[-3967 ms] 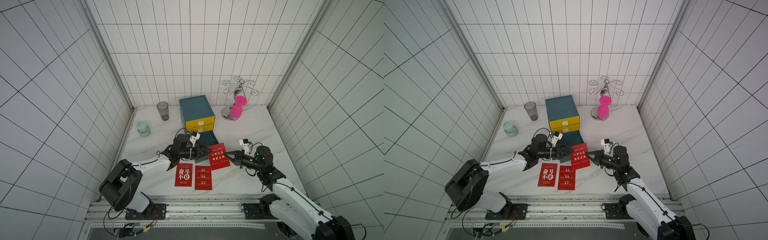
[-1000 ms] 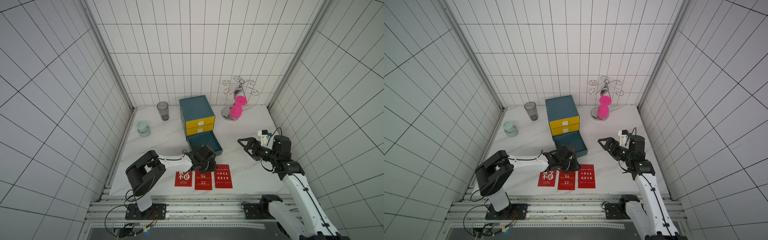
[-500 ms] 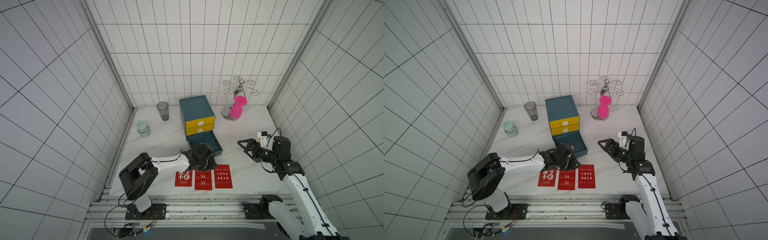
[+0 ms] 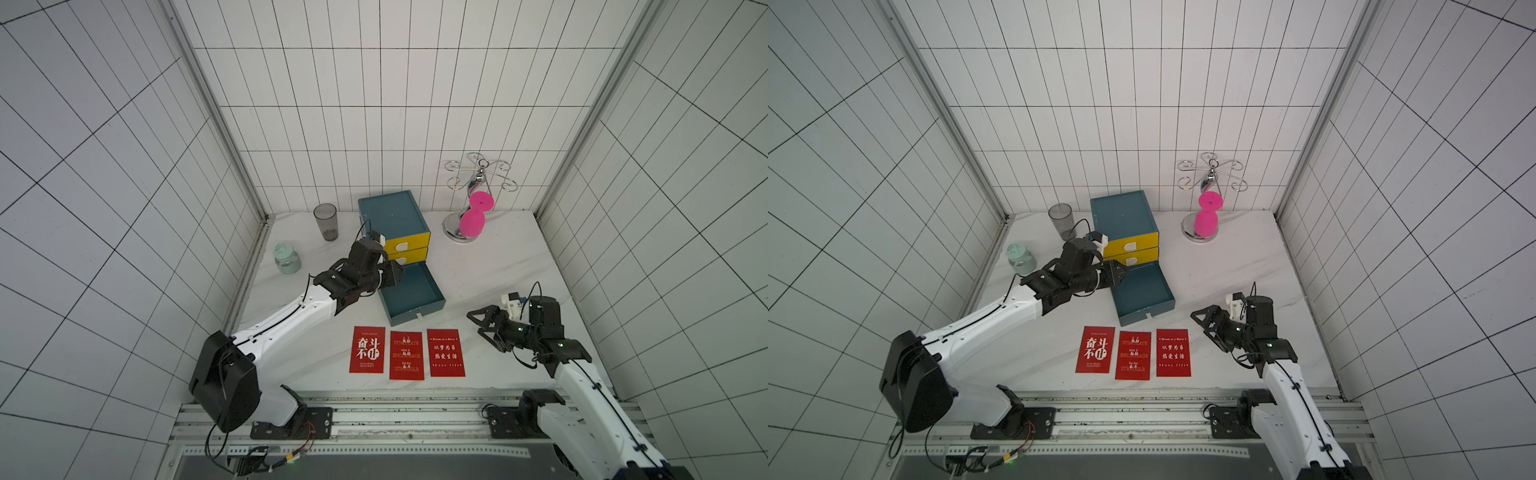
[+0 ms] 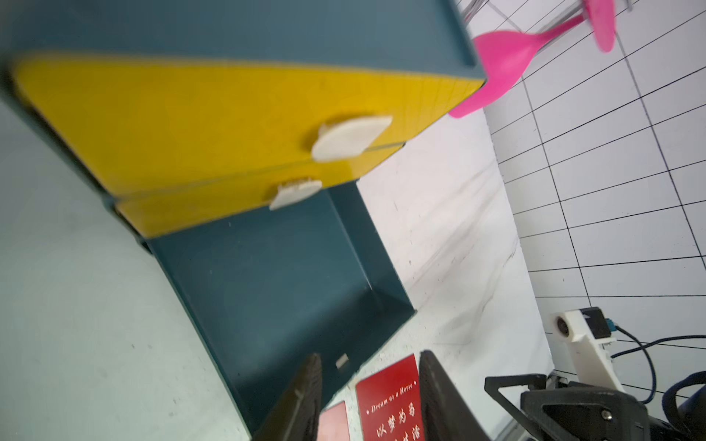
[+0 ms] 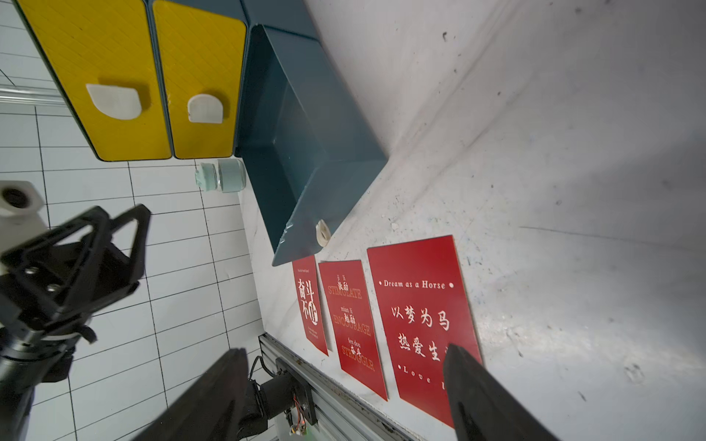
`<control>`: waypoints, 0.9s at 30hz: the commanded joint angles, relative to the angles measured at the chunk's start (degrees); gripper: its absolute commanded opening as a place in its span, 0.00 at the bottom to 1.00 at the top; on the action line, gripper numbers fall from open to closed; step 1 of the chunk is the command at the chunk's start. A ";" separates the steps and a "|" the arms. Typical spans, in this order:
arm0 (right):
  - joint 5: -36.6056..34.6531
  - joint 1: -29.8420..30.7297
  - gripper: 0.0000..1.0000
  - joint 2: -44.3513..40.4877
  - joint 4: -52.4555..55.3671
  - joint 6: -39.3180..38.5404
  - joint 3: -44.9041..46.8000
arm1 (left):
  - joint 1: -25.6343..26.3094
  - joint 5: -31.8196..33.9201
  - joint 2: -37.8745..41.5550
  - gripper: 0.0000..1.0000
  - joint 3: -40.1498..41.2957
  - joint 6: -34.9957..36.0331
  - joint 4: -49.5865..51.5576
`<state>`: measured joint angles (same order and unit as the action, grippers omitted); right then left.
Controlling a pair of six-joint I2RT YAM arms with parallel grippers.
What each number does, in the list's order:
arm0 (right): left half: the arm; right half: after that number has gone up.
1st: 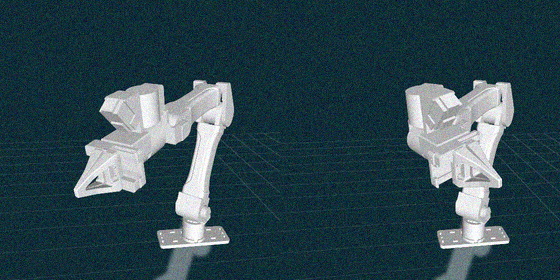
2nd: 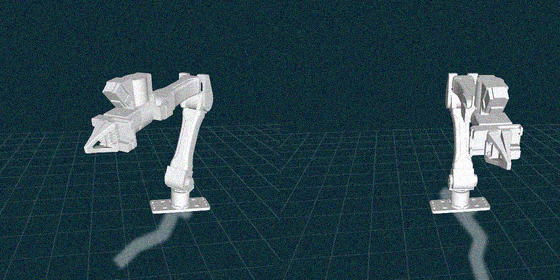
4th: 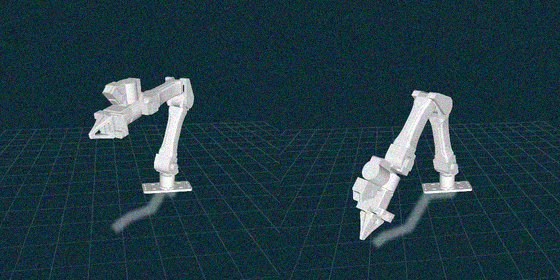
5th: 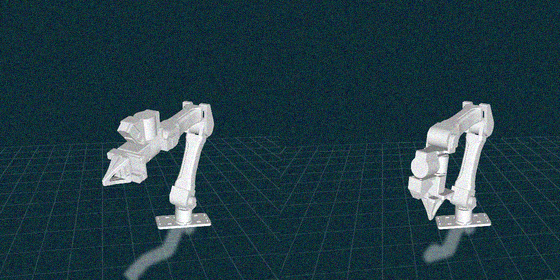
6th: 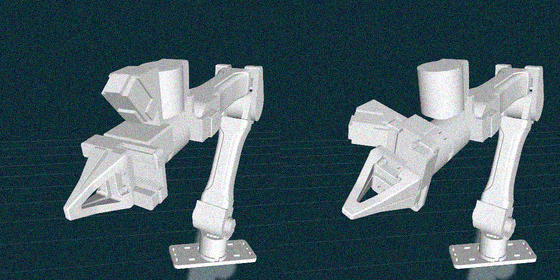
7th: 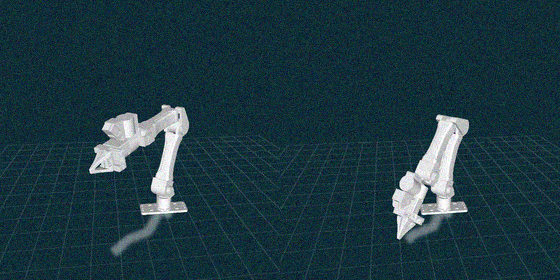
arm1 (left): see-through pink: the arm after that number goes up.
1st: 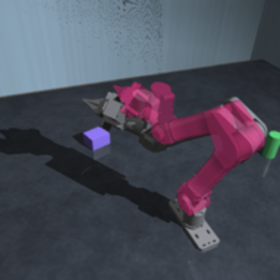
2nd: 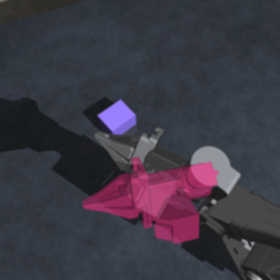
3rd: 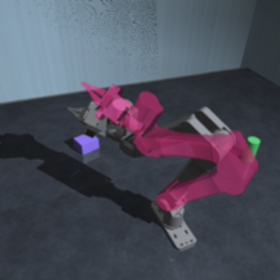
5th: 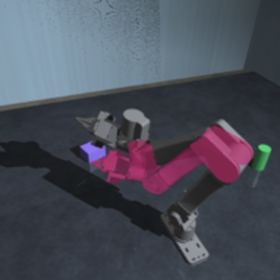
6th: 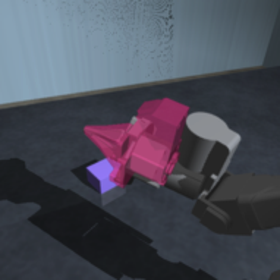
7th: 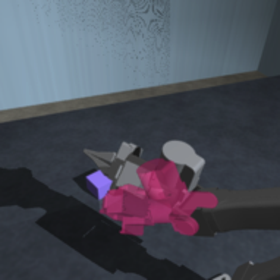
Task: Take the postcards out of the drawer
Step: Close the drawer of the storage box.
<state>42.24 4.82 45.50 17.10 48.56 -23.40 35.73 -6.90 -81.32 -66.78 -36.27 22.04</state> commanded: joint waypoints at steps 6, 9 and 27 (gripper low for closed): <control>-13.96 11.63 0.63 9.13 -24.66 13.68 4.35 | -7.19 -1.04 -7.00 0.46 -14.89 14.49 1.20; -17.41 13.76 0.54 13.95 -33.16 17.50 5.92 | -8.82 -2.61 -11.50 0.46 -20.36 17.09 1.05; -30.81 28.93 0.28 44.34 -70.60 27.25 4.38 | -10.36 -12.96 -30.24 0.48 -34.41 20.28 -4.20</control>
<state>15.92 31.66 87.55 -43.44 73.41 -18.48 25.56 -17.34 -110.00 -99.85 -16.86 19.75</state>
